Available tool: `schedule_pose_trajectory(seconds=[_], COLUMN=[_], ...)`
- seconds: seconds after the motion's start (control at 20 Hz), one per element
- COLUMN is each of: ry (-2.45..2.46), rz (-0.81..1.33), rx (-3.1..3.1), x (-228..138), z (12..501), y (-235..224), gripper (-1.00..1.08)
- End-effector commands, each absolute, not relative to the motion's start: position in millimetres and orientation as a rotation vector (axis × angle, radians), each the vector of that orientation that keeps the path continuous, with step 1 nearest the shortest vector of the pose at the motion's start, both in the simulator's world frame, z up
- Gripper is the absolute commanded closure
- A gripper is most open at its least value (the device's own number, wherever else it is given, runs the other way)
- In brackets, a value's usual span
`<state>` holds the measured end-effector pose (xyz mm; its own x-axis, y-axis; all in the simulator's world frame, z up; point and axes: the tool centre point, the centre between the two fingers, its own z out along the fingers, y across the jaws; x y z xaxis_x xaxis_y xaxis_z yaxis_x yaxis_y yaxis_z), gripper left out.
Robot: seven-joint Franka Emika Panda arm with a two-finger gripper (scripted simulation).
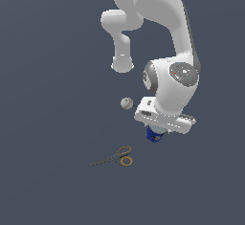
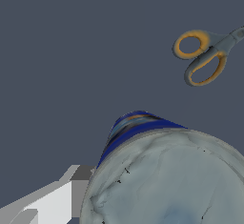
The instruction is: Pick up a designated object from a clutter of objects.
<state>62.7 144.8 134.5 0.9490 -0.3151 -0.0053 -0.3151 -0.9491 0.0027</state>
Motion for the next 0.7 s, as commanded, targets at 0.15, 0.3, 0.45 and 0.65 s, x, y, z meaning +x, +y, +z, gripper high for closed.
schedule_pose_trajectory(seconds=[0.15,0.3,0.45,0.65], ry=[-0.502,-0.502,-0.501,-0.501], rz=[-0.001,-0.001,-0.001,-0.001], rx=[3.102,3.102,3.102,3.102], x=[58,55,51,47], z=[193,230,267,314], y=[136,130,124,116], gripper=[1.08,1.08,1.08,1.08])
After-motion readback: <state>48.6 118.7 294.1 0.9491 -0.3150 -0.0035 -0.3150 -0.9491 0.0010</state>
